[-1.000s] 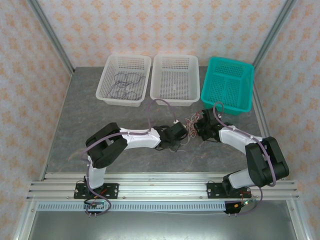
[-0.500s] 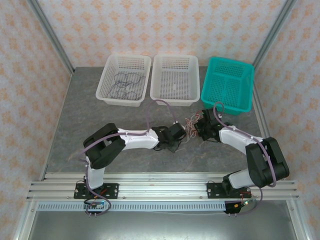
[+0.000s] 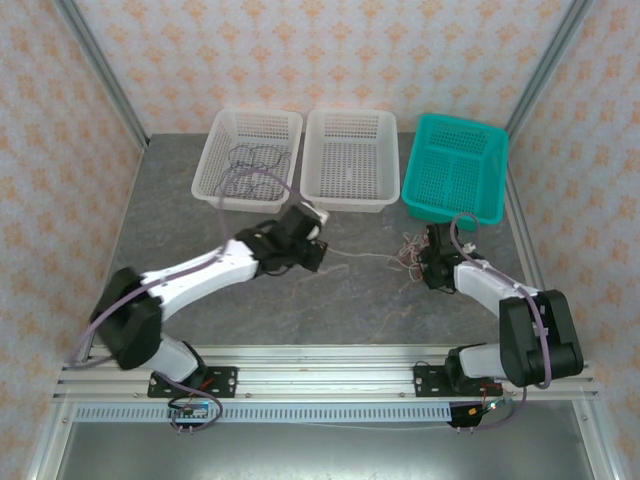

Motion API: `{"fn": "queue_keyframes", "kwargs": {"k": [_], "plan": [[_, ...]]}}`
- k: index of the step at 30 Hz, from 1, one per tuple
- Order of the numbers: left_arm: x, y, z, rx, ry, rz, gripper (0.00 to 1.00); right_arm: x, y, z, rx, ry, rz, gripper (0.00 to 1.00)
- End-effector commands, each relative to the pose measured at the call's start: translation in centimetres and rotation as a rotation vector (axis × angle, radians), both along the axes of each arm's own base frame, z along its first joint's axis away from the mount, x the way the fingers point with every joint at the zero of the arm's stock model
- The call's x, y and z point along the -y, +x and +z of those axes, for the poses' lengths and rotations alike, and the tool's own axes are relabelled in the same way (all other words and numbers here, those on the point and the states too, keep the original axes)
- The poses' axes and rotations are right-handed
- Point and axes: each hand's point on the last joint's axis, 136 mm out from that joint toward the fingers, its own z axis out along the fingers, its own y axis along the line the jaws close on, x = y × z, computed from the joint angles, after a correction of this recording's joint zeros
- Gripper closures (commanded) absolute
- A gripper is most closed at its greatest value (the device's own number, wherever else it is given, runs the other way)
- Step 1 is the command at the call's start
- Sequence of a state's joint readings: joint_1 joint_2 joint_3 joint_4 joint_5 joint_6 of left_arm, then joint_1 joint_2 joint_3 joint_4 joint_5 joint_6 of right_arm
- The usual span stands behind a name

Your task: Untangle the cables

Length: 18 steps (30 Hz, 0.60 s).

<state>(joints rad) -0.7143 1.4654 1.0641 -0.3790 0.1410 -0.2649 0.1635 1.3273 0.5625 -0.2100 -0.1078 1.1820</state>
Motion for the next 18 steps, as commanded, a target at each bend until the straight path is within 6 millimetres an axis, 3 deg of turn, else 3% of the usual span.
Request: {"fn": "queue_keyframes", "kwargs": {"k": [1, 5, 13, 18], "plan": [[-2.6, -0.6, 2.6, -0.002, -0.087, 0.067, 1.0, 2.6, -1.6, 0.1, -0.032, -0.097, -0.053, 0.74], [-6.7, 0.3, 6.0, 0.059, -0.156, 0.194, 1.0, 4.5, -2.6, 0.2, -0.032, -0.124, -0.113, 0.74], [-17.1, 0.3, 10.9, 0.134, -0.243, 0.522, 1.0, 8.7, -4.7, 1.4, -0.031, -0.15, -0.261, 0.73], [-20.7, -0.3, 13.9, 0.187, -0.264, 0.64, 1.0, 10.4, -5.4, 2.0, -0.015, -0.159, -0.316, 0.72]]}}
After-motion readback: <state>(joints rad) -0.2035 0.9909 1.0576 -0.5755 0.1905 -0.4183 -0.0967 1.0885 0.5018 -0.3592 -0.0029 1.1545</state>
